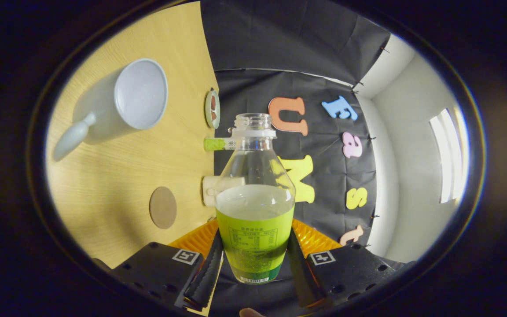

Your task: Take the bottle from table, then pour the juice into the cup, finally place the bottle on the coaster

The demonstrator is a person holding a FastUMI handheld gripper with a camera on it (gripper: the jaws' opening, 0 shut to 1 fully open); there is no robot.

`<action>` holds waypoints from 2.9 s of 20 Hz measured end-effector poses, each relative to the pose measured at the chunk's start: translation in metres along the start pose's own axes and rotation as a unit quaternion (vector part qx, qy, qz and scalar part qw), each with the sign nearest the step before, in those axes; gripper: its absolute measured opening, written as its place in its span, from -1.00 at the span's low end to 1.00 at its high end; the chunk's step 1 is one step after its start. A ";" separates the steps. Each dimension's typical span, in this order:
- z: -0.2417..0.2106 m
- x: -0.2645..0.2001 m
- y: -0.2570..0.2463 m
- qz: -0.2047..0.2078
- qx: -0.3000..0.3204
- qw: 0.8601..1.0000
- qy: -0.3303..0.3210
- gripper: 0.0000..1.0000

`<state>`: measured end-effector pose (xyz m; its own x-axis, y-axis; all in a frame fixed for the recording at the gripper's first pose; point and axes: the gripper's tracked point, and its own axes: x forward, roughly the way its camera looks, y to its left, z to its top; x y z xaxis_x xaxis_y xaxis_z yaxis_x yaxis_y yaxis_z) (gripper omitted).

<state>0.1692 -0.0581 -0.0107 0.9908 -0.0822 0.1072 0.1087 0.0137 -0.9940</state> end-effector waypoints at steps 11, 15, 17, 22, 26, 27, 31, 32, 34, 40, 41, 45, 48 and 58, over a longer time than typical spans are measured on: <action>0.011 0.006 -0.013 -0.025 -0.076 0.997 -0.016 0.52; 0.016 0.007 -0.017 -0.032 -0.093 0.995 -0.020 0.52; 0.018 0.005 -0.017 -0.037 -0.102 0.994 -0.024 0.52; 0.020 0.000 -0.019 -0.040 -0.116 0.992 -0.032 0.52; 0.020 -0.001 -0.020 -0.040 -0.119 0.991 -0.034 0.52; 0.019 0.000 -0.022 -0.041 -0.122 0.991 -0.033 0.52; 0.015 0.004 -0.024 -0.042 -0.126 0.991 -0.029 0.52; 0.014 0.004 -0.025 -0.042 -0.126 0.991 -0.028 0.52; 0.013 0.007 -0.029 -0.045 -0.130 0.990 -0.027 0.52; 0.013 0.008 -0.045 -0.058 -0.143 0.988 -0.027 0.52; 0.013 0.008 -0.047 -0.060 -0.145 0.987 -0.026 0.52; 0.013 0.006 -0.056 -0.067 -0.153 0.986 -0.026 0.52; 0.014 0.006 -0.060 -0.070 -0.159 0.984 -0.028 0.52; 0.022 0.005 -0.064 -0.076 -0.181 0.980 -0.031 0.52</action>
<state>0.1691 -0.0370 0.0538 0.9694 0.0042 0.2455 0.2315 -0.3499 -0.9078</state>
